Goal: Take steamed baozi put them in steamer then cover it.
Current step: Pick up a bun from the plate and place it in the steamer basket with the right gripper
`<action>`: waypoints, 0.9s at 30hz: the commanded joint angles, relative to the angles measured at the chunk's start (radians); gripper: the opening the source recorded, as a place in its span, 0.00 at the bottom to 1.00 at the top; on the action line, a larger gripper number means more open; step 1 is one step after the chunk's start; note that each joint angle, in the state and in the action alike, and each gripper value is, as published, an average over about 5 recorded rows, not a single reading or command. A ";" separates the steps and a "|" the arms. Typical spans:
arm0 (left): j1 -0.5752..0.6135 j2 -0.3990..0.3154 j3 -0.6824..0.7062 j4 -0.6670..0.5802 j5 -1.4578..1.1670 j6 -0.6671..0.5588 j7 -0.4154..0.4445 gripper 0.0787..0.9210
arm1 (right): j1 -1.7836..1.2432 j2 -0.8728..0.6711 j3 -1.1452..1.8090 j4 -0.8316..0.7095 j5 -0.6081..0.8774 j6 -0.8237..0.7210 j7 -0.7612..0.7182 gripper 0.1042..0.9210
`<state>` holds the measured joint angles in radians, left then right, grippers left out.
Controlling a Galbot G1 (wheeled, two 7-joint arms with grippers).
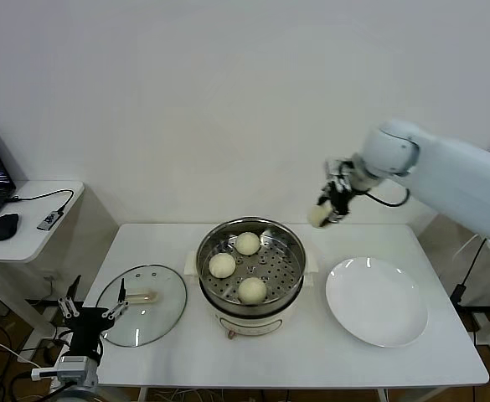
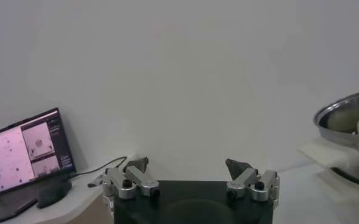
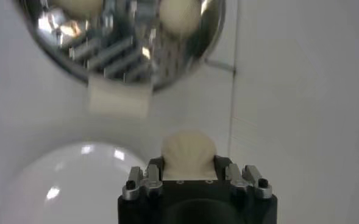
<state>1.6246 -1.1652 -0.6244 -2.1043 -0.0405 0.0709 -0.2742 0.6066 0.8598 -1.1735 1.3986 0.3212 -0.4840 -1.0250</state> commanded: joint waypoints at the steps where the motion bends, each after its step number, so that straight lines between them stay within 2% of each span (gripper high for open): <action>1: 0.001 0.012 -0.014 0.004 -0.005 -0.001 0.000 0.88 | 0.044 0.214 -0.099 0.010 0.189 -0.141 0.083 0.52; 13: 0.010 -0.006 -0.010 0.021 -0.002 -0.015 -0.003 0.88 | -0.069 0.229 -0.128 0.011 0.153 -0.212 0.113 0.52; 27: 0.005 -0.009 -0.007 0.029 -0.001 -0.020 -0.001 0.88 | -0.144 0.214 -0.123 0.008 0.115 -0.227 0.127 0.52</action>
<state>1.6291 -1.1748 -0.6298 -2.0765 -0.0421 0.0527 -0.2761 0.4986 1.0579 -1.2856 1.4081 0.4406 -0.6894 -0.9081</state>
